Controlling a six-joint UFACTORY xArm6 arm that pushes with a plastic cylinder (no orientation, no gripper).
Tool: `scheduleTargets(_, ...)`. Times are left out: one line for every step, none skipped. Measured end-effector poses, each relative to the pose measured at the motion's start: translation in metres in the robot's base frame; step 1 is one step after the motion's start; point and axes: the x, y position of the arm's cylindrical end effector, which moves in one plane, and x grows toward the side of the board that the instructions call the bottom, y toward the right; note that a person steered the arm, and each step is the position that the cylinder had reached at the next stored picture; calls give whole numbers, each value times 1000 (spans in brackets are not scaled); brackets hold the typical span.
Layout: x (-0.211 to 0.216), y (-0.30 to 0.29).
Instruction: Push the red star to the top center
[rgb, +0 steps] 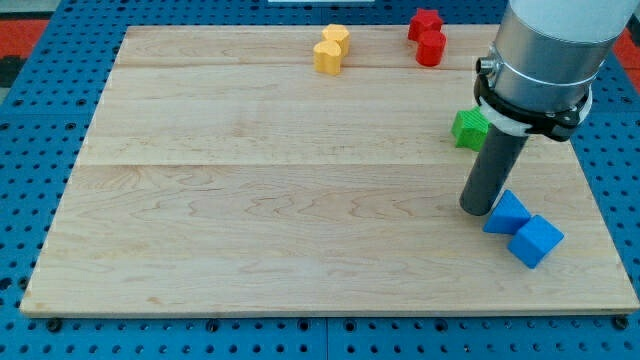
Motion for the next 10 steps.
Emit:
scheduleTargets(-4,0)
scheduleTargets(-13,32)
scheduleTargets(-27,131)
scheduleTargets(-47,182)
scheduleTargets(-98,183)
scheduleTargets(-228,172)
scheduleTargets(-312,140)
scheduleTargets(-315,129)
scheduleTargets(-315,52)
scheduleTargets(-314,-4)
